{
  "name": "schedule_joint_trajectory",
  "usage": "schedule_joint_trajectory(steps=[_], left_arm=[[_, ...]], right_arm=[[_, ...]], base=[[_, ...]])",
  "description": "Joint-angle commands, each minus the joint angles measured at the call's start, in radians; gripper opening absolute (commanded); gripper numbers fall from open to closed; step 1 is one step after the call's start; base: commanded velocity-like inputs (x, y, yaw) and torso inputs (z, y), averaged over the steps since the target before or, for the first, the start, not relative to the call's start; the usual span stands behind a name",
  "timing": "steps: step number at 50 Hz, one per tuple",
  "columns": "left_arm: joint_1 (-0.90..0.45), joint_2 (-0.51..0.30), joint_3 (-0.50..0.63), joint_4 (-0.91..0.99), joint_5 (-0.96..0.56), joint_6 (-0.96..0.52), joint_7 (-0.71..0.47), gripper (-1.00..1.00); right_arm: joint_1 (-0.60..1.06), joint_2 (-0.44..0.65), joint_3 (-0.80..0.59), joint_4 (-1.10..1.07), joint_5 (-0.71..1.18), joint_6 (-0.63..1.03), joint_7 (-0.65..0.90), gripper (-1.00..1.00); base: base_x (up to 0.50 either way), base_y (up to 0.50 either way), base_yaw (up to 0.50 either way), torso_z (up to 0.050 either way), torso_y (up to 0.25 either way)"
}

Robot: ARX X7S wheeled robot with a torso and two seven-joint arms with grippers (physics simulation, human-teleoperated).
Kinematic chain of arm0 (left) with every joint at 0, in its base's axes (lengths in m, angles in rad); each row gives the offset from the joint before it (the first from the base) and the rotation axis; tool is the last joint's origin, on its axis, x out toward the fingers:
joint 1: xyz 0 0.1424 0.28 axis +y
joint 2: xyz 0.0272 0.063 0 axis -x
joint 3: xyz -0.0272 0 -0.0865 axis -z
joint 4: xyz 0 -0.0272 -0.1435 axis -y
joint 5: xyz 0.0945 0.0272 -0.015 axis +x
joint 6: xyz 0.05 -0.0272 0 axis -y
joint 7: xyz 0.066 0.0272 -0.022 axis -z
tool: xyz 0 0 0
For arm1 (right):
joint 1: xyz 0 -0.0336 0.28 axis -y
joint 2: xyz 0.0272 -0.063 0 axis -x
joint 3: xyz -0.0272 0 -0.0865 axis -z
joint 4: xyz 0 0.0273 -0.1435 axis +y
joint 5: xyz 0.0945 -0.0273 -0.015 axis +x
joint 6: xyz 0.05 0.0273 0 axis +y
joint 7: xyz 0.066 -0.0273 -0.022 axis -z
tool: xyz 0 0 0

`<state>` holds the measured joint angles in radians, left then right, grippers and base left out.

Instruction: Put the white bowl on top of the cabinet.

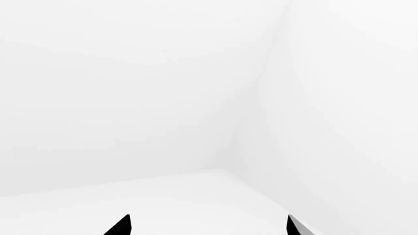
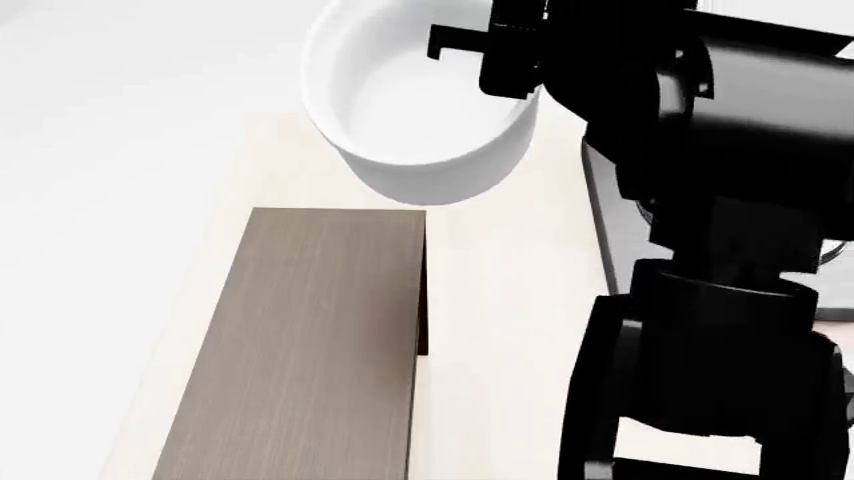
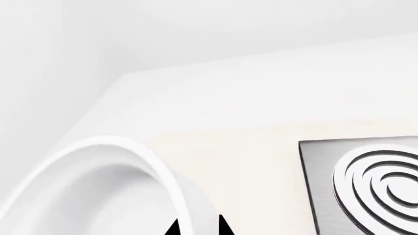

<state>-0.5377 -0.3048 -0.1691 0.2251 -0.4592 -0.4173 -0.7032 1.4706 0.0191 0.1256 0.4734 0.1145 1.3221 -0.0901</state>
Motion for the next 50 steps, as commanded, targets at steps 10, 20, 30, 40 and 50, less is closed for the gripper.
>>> schedule_joint_trajectory(steps=[10, 20, 30, 40, 50], left_arm=[[0.002, -0.003, 0.003, 0.004, -0.005, -0.001, -0.005, 1.00], [-0.001, -0.003, 0.006, -0.007, -0.004, 0.008, -0.004, 1.00], [0.002, -0.005, 0.005, -0.007, -0.008, 0.011, -0.004, 1.00], [0.002, -0.006, 0.009, -0.010, -0.006, 0.012, -0.007, 1.00], [0.004, -0.008, 0.011, -0.008, -0.009, 0.013, -0.008, 1.00]], right_arm=[[-0.115, -0.007, -0.040, -0.380, 0.189, 0.221, 0.042, -1.00], [-0.146, 0.031, -0.039, -0.413, 0.460, 0.248, 0.234, -1.00], [-0.197, 0.078, -0.038, -0.404, 0.905, 0.246, 0.563, -1.00], [-0.231, 0.098, -0.058, -0.409, 1.100, 0.233, 0.698, -1.00], [-0.255, 0.105, -0.088, -0.418, 1.224, 0.210, 0.788, -1.00]], base=[[0.00, 0.00, 0.00, 0.001, 0.001], [0.00, 0.00, 0.00, 0.000, 0.001], [0.00, 0.00, 0.00, 0.000, 0.001], [0.00, 0.00, 0.00, 0.001, 0.001], [0.00, 0.00, 0.00, 0.000, 0.001]])
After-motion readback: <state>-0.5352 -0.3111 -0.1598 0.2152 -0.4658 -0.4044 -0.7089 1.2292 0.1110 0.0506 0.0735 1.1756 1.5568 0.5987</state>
